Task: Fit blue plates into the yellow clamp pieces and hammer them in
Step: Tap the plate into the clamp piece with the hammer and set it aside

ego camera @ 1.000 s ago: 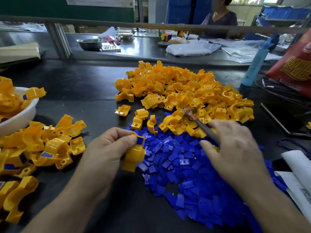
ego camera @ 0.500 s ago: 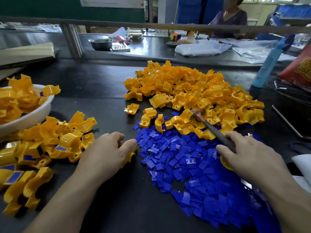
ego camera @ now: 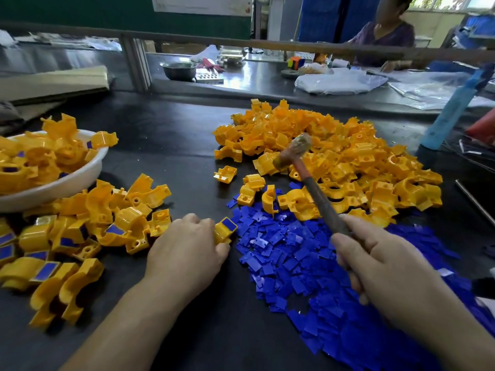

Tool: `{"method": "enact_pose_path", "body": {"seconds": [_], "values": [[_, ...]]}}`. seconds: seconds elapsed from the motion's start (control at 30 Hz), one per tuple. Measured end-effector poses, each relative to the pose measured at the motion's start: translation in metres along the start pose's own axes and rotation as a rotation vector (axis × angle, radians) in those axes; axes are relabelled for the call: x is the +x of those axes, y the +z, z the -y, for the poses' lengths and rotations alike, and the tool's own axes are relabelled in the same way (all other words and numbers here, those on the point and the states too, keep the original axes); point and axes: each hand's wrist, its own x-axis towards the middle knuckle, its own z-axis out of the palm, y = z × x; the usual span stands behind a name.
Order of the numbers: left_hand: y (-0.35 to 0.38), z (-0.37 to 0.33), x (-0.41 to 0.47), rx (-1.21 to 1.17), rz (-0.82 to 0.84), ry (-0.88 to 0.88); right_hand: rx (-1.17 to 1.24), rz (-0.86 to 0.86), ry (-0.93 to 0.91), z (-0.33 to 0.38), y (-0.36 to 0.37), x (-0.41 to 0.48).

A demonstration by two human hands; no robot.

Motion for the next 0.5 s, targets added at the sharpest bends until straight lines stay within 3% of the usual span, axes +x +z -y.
{"method": "enact_pose_path", "body": {"seconds": [0.2,0.5], "values": [[0.006,0.001,0.001,0.005,-0.090,0.005,-0.258,0.137,-0.130,0.001,0.017,-0.003],[0.010,0.005,0.006,0.004,-0.087,0.041,-0.392,0.143,-0.182,0.000,0.016,-0.001]]}}
